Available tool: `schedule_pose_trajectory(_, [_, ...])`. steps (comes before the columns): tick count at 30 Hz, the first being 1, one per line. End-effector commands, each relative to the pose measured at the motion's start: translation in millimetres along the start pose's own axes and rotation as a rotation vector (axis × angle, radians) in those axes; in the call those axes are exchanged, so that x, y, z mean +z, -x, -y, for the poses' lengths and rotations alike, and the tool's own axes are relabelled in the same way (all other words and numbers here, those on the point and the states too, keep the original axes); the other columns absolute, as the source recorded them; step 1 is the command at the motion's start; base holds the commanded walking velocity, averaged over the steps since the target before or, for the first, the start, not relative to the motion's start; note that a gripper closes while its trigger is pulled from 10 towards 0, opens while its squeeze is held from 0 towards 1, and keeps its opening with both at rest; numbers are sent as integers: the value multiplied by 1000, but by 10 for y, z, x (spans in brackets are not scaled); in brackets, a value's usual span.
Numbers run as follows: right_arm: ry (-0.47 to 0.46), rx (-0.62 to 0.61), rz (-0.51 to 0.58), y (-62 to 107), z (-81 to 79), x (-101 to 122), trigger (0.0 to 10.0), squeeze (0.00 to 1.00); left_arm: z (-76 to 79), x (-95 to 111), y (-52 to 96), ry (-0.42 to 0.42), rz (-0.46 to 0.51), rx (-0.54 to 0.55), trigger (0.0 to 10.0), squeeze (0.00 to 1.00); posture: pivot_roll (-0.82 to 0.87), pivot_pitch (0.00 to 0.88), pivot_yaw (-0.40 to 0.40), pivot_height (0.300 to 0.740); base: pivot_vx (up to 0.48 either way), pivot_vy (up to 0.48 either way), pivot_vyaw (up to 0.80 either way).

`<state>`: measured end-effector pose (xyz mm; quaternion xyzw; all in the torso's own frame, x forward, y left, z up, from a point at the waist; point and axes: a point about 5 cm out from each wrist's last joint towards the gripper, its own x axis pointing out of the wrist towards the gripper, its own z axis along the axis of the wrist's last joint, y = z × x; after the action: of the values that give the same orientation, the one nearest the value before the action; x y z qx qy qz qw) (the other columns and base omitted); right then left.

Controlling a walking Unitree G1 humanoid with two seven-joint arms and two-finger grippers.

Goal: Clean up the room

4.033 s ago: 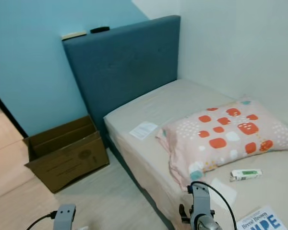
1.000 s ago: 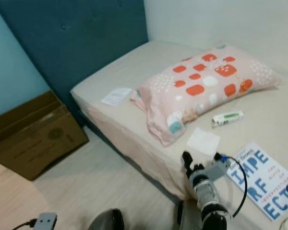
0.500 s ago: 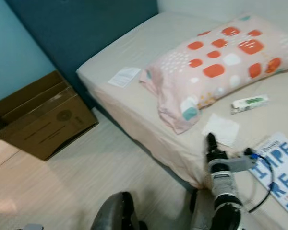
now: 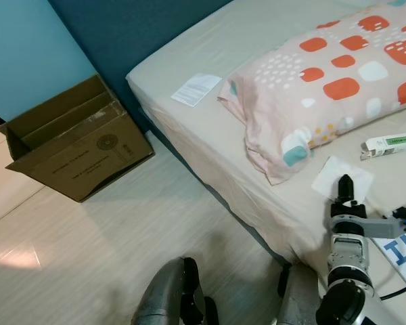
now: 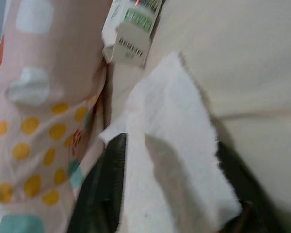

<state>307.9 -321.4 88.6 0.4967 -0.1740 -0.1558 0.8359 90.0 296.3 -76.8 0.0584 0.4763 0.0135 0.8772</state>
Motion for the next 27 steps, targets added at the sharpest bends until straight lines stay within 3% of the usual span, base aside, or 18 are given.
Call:
schedule_pose_trajectory(1, [-20, -69, 17, 106, 150, 1, 0, 0, -55, -137, 65, 7, -46, 16, 10000, 0, 256, 400, 198, 600, 0, 0, 0])
schedule_pose_trajectory(13, [32, -4, -37, 122, 131, -36, 0, 0, 138, -10, -71, 49, -35, 15, 10000, 0, 181, 320, 143, 600, 0, 0, 0])
schedule_pose_trajectory(14, [113, 39, -134, 105, 64, -156, 0, 0, 199, 35, -117, 59, -42, 20, 10000, 0, 134, 278, 121, 600, 0, 0, 0])
schedule_pose_trajectory(16, [148, 63, -181, 98, 18, -240, 0, 0, 217, 51, -133, 64, -46, 22, 10000, 0, 124, 268, 117, 600, 0, 0, 0])
schedule_pose_trajectory(19, [318, 218, -456, 192, -185, -770, 0, 0, 251, 118, -178, 87, -49, 43, 10000, 0, 79, 220, 98, 600, 0, 0, 0])
schedule_pose_trajectory(20, [318, 218, -456, 192, -185, -770, 0, 0, 251, 118, -178, 87, -49, 43, 10000, 0, 79, 220, 98, 600, 0, 0, 0])
schedule_pose_trajectory(21, [310, 364, -603, 353, -309, -1110, 0, 0, 259, 190, -211, 111, -43, 65, 10000, 0, 56, 180, 80, 605, 0, 0, 0])
schedule_pose_trajectory(26, [238, 497, -722, 587, -413, -1430, 0, 0, 229, 320, -249, 148, -15, 105, 10000, 0, 43, 155, 65, 614, 0, 0, 0])
schedule_pose_trajectory(27, [209, 538, -790, 732, -431, -1581, 0, 0, 202, 424, -272, 173, 15, 128, 10000, 0, 36, 130, 53, 619, 0, 0, 0])
